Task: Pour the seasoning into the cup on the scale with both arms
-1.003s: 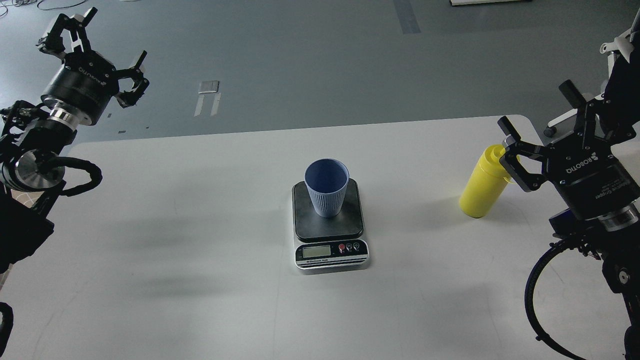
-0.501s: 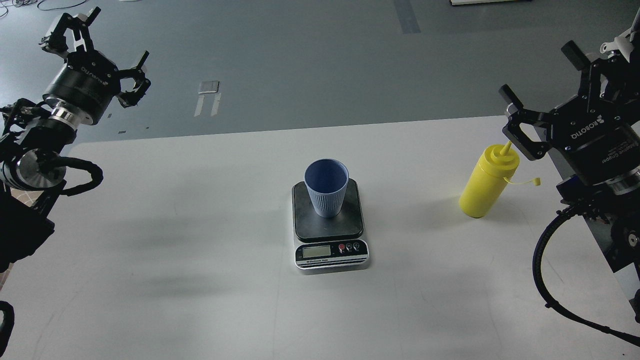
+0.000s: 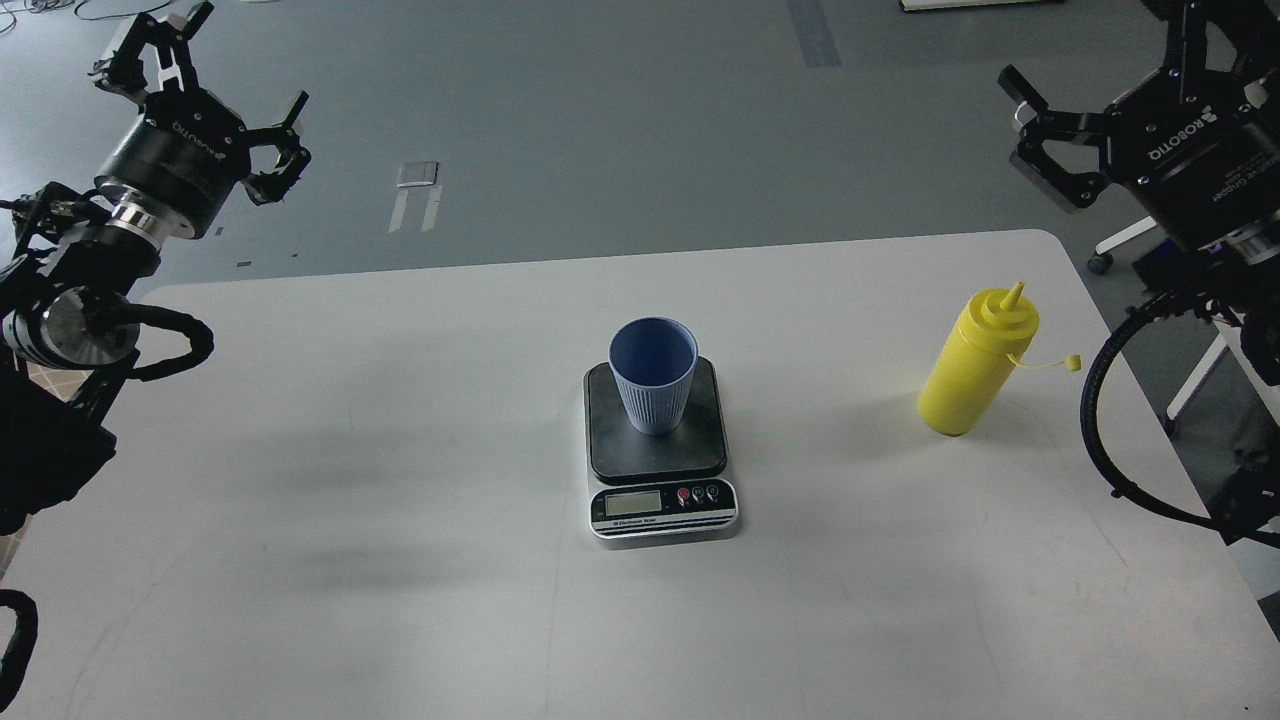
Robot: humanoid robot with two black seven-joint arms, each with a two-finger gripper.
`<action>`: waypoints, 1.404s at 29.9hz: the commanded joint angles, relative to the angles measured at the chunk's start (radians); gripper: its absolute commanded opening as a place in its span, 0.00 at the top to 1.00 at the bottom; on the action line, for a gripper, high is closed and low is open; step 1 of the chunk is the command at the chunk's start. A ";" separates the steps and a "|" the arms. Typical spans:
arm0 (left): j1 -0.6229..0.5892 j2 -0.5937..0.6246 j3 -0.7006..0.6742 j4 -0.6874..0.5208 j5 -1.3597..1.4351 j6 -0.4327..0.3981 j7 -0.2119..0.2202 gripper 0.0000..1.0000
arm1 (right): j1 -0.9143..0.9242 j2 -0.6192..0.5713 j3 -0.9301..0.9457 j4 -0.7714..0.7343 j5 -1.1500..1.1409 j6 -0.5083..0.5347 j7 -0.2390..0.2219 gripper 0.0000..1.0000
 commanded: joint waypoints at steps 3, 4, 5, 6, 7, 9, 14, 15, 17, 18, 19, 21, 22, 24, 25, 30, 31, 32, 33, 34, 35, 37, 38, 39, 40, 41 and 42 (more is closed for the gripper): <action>-0.028 -0.018 0.011 -0.003 0.001 0.000 -0.002 0.02 | 0.137 -0.001 -0.106 -0.070 -0.018 0.000 0.000 0.00; -0.040 -0.018 0.020 -0.001 0.001 0.000 -0.002 0.02 | 0.166 -0.001 -0.135 -0.100 -0.016 0.000 0.000 0.00; -0.045 -0.019 0.026 -0.001 0.001 0.000 -0.002 0.02 | 0.182 -0.001 -0.152 -0.113 -0.018 0.000 0.000 0.00; -0.048 -0.019 0.032 -0.001 0.001 0.000 -0.002 0.02 | 0.197 -0.001 -0.169 -0.124 -0.018 0.000 0.000 0.00; -0.055 -0.021 0.047 -0.001 0.004 0.000 -0.002 0.02 | 0.226 -0.002 -0.209 -0.145 -0.019 0.000 0.000 0.00; -0.066 -0.021 0.061 -0.003 0.032 0.000 -0.003 0.02 | 0.277 -0.001 -0.262 -0.182 -0.024 0.000 0.000 0.00; -0.101 -0.044 0.058 -0.001 0.107 0.000 -0.012 0.02 | 0.403 -0.001 -0.342 -0.280 -0.096 0.000 0.000 0.00; -0.106 -0.045 0.058 -0.001 0.107 0.000 -0.012 0.02 | 0.418 0.001 -0.345 -0.297 -0.111 0.000 0.000 0.00; -0.123 -0.054 0.057 -0.001 0.108 0.000 -0.012 0.02 | 0.455 0.013 -0.353 -0.338 -0.169 0.000 0.000 0.00; -0.135 -0.064 0.058 -0.001 0.108 0.000 -0.011 0.02 | 0.478 0.027 -0.358 -0.357 -0.232 0.000 0.000 0.00; -0.140 -0.068 0.058 0.000 0.108 0.000 -0.009 0.02 | 0.487 0.033 -0.359 -0.363 -0.269 0.000 0.000 0.00; -0.147 -0.079 0.060 0.000 0.108 0.000 -0.005 0.02 | 0.507 0.050 -0.356 -0.374 -0.391 0.000 0.001 0.00; -0.157 -0.088 0.060 0.000 0.110 0.000 -0.005 0.02 | 0.510 0.056 -0.350 -0.372 -0.456 0.000 0.001 0.00; -0.169 -0.108 0.057 0.000 0.108 0.000 -0.003 0.02 | 0.515 0.066 -0.339 -0.369 -0.499 -0.001 0.002 0.00; -0.171 -0.114 0.055 0.002 0.108 0.000 -0.002 0.02 | 0.516 0.071 -0.338 -0.369 -0.513 -0.001 0.002 0.00; -0.230 -0.163 0.045 0.100 0.096 0.000 0.046 0.02 | 0.559 0.079 -0.341 -0.378 -0.597 -0.006 0.012 0.00; -0.235 -0.183 0.045 0.124 0.096 0.000 0.070 0.02 | 0.559 0.083 -0.338 -0.378 -0.651 -0.006 0.013 0.00; -0.235 -0.183 0.045 0.125 0.096 0.000 0.071 0.02 | 0.559 0.083 -0.338 -0.378 -0.651 -0.006 0.013 0.00; -0.236 -0.194 0.041 0.143 0.093 0.000 0.087 0.02 | 0.559 0.086 -0.338 -0.378 -0.700 -0.004 0.021 0.00; -0.235 -0.202 0.040 0.149 0.093 0.000 0.090 0.02 | 0.559 0.091 -0.338 -0.378 -0.741 -0.004 0.047 0.00; -0.235 -0.205 0.040 0.149 0.090 0.000 0.092 0.02 | 0.559 0.093 -0.338 -0.378 -0.758 -0.004 0.064 0.00; -0.235 -0.223 0.038 0.149 0.085 0.000 0.092 0.02 | 0.559 0.096 -0.338 -0.380 -0.789 -0.006 0.126 0.00; -0.235 -0.237 0.038 0.149 0.085 0.000 0.091 0.02 | 0.559 0.103 -0.341 -0.384 -0.798 -0.010 0.168 0.00; -0.235 -0.243 0.038 0.151 0.085 0.000 0.091 0.02 | 0.558 0.108 -0.341 -0.391 -0.801 -0.013 0.189 0.00; -0.235 -0.249 0.037 0.151 0.084 0.000 0.091 0.02 | 0.558 0.113 -0.341 -0.400 -0.803 -0.016 0.209 0.00; -0.235 -0.258 0.029 0.151 0.079 0.000 0.091 0.02 | 0.555 0.123 -0.341 -0.418 -0.803 -0.015 0.244 0.00; -0.235 -0.266 0.020 0.151 0.073 0.000 0.092 0.02 | 0.553 0.132 -0.335 -0.432 -0.798 -0.016 0.272 0.00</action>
